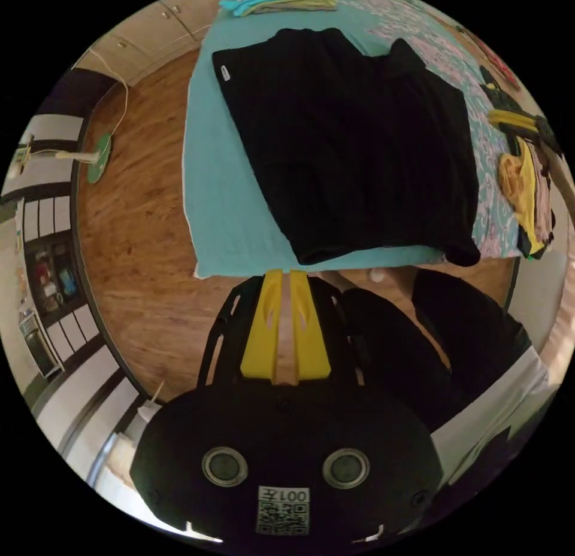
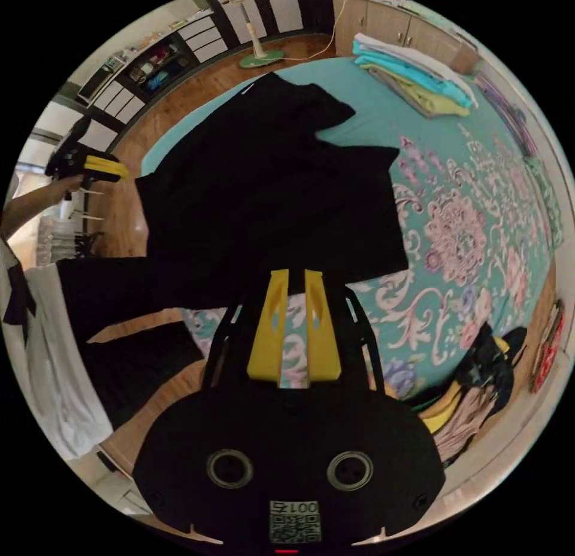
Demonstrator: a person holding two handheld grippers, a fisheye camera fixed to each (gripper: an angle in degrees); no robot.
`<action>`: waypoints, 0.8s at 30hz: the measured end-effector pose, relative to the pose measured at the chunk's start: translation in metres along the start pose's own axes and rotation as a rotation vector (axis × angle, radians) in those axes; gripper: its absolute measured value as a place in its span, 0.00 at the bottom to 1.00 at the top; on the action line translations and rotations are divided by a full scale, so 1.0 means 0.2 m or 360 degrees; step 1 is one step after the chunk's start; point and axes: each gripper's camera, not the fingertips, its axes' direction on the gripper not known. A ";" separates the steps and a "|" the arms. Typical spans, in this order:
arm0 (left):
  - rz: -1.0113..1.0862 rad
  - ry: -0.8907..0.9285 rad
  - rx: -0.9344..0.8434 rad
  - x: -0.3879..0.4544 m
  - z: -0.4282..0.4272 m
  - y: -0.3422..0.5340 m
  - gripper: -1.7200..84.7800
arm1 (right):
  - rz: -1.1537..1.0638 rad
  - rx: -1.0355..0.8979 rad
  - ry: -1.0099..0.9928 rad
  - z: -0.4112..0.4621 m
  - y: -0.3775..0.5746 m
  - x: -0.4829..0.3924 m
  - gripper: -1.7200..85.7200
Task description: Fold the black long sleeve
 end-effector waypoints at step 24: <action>0.0793 0.0213 0.0350 0.84 0.36 -0.67 0.01 | 0.0456 0.0251 0.0294 0.28 -0.36 0.73 0.11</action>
